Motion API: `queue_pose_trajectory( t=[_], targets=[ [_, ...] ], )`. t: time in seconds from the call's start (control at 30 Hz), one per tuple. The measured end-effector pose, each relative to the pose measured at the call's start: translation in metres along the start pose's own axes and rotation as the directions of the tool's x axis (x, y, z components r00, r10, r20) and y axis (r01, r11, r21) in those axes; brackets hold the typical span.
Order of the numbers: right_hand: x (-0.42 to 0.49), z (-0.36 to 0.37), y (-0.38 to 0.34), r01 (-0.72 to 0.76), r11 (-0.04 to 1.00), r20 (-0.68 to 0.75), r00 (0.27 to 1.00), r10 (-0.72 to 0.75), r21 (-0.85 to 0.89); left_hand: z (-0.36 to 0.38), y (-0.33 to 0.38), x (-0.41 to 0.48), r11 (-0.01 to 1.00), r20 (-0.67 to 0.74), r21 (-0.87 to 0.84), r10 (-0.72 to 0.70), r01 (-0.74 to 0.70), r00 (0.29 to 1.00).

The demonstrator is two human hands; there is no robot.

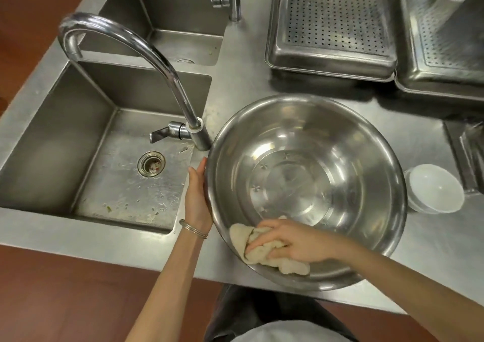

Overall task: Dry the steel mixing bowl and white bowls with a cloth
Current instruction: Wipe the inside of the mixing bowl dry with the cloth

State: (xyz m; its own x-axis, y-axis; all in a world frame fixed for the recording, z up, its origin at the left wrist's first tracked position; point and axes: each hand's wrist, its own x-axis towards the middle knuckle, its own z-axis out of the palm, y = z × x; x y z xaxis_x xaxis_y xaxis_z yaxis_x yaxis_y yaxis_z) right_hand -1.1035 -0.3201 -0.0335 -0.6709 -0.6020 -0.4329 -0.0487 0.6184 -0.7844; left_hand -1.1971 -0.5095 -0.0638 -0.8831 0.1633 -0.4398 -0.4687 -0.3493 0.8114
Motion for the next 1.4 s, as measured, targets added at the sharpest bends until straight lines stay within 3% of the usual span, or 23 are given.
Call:
queue_pose_trajectory(
  t=[0.03,0.1,0.2,0.27,0.33,0.4,0.5,0.6,0.67,0.73,0.8,0.93,1.03,1.13,1.2,1.3,1.33,1.4],
  targets=[
    [-0.006,-0.006,0.009,-0.012,1.0,0.016,1.0,0.011,0.023,0.001,0.0,0.0,0.998,-0.018,0.051,0.033,-0.032,0.999],
    [-0.004,-0.013,0.03,-0.065,0.997,-0.128,0.989,0.07,0.039,0.0,-0.001,-0.007,0.955,-0.046,0.262,0.156,-0.139,0.987],
    [0.025,-0.013,0.055,-0.203,0.975,-0.437,0.888,0.143,-0.093,-0.005,-0.023,-0.03,0.782,-0.004,0.579,0.284,-0.229,0.959],
    [0.049,-0.007,0.058,-0.291,0.926,-0.493,0.859,0.142,-0.241,-0.001,-0.041,-0.043,0.653,0.043,0.703,0.356,-0.281,0.934],
    [0.064,0.007,0.055,-0.308,0.868,-0.444,0.888,0.115,-0.39,0.002,-0.044,-0.04,0.608,0.051,0.736,0.39,-0.299,0.92],
    [0.061,0.025,0.056,-0.231,0.859,-0.363,0.93,0.057,-0.457,-0.002,-0.032,-0.023,0.6,0.074,0.741,0.374,-0.303,0.924],
    [0.027,0.033,0.068,-0.081,0.895,-0.18,0.984,0.0,-0.439,-0.012,-0.007,0.006,0.512,0.196,0.789,0.315,-0.34,0.929],
    [0.002,0.011,0.085,0.021,0.879,0.081,0.997,0.02,-0.476,-0.006,0.012,0.036,0.344,0.339,0.845,0.248,-0.41,0.907],
    [0.004,-0.005,0.083,-0.047,0.942,0.058,0.996,0.07,-0.332,-0.005,0.019,0.041,0.259,0.355,0.869,0.265,-0.421,0.897],
    [0.016,-0.013,0.07,-0.13,0.98,-0.167,0.98,0.104,-0.15,-0.006,0.011,0.017,0.302,0.267,0.878,0.334,-0.371,0.904],
    [0.034,-0.008,0.046,-0.136,0.991,-0.322,0.938,0.127,-0.007,-0.002,-0.013,-0.026,0.432,0.181,0.83,0.388,-0.352,0.904],
    [0.061,0.036,0.011,-0.118,0.979,-0.345,0.923,0.17,0.168,0.005,-0.048,-0.052,0.529,0.072,0.774,0.472,-0.348,0.879],
    [0.035,0.04,0.025,-0.146,0.958,-0.198,0.96,0.197,0.245,0.003,-0.04,-0.037,0.477,0.11,0.789,0.509,-0.387,0.854],
    [-0.013,0.018,0.048,-0.213,0.971,0.173,0.966,0.192,0.108,0.001,-0.034,-0.028,0.482,0.134,0.778,0.498,-0.402,0.857],
    [-0.024,0.011,0.053,-0.19,0.982,0.252,0.951,0.182,0.005,0.001,-0.032,-0.026,0.506,0.14,0.758,0.491,-0.413,0.86],
    [0.013,0.024,0.042,-0.147,0.989,-0.011,0.989,0.147,0.016,0.001,-0.031,-0.023,0.502,0.162,0.755,0.479,-0.421,0.863],
    [0.035,0.03,0.038,-0.153,0.988,-0.155,0.976,0.156,0.031,0.0,-0.031,-0.022,0.487,0.175,0.762,0.478,-0.426,0.861],
    [0.078,0.029,0.043,-0.199,0.978,-0.464,0.873,0.149,-0.06,-0.001,-0.03,-0.021,0.445,0.211,0.781,0.472,-0.438,0.856]
  ],
)
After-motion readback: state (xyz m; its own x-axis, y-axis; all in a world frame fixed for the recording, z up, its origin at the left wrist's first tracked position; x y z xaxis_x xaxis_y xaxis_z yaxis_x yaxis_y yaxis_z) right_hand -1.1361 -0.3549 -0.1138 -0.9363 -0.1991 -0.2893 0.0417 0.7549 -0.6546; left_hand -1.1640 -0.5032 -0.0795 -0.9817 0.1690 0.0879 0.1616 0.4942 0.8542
